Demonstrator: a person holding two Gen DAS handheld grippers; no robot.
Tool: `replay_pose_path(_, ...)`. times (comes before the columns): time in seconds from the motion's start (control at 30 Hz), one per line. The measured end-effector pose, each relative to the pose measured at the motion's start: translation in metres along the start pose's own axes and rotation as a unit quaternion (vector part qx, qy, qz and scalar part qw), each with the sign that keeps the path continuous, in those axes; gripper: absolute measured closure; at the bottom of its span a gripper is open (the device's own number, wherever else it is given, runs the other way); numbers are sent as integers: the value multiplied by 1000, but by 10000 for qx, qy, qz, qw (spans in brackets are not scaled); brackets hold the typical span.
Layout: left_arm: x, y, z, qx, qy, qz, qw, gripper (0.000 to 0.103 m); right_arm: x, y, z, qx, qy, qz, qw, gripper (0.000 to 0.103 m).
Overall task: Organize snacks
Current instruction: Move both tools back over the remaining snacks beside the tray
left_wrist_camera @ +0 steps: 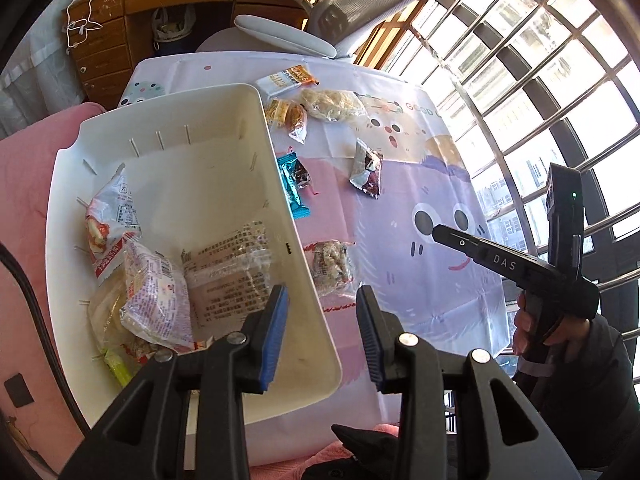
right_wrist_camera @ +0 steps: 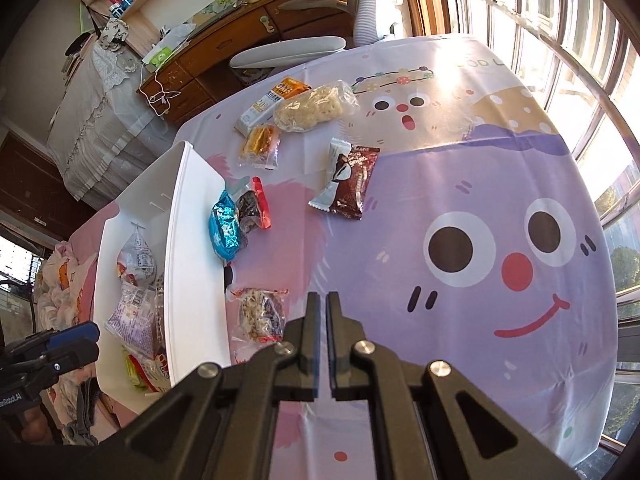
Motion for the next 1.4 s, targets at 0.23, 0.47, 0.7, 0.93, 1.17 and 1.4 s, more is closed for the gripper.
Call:
replay_pose_path(0.23,1,16,34,-325,-738,559,9952,69,-24,-10,10,-314,-721,-305,9964,80)
replay_pose_path(0.47,14,38,56,-766,-1157,863,9866,61,-35,-10,8,-671,-1302,-495,9880,73)
replay_pose_path(0.7,20,57,65,-1570,-1116,1159,9744,36,-51,-3,9,-828,-1339,-452,9865,64)
replay_pose_path(0.93,24,90,65,-2439,-1067,1206,9563,24,-74,19,19,-895,-1026,-347,9901,51)
replay_pose_path(1.17,23,114,61,-3238,-851,1138,9354,20,-88,57,27,-891,-966,-322,9908,49)
replay_pose_path(1.4,13,130,57,-3561,-694,960,9269,18,-92,88,25,-950,-1182,-336,9879,45)
Point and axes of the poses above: each gripper's, at about its wrist camera, not at the fingertips, and y roughly the way its jaws point, z to its right, x to its underside, the point moved 8 cm from there along y, roughly the way its jaws point, and after that the axes turned 1 degree about -z, right-handed, at the moved point
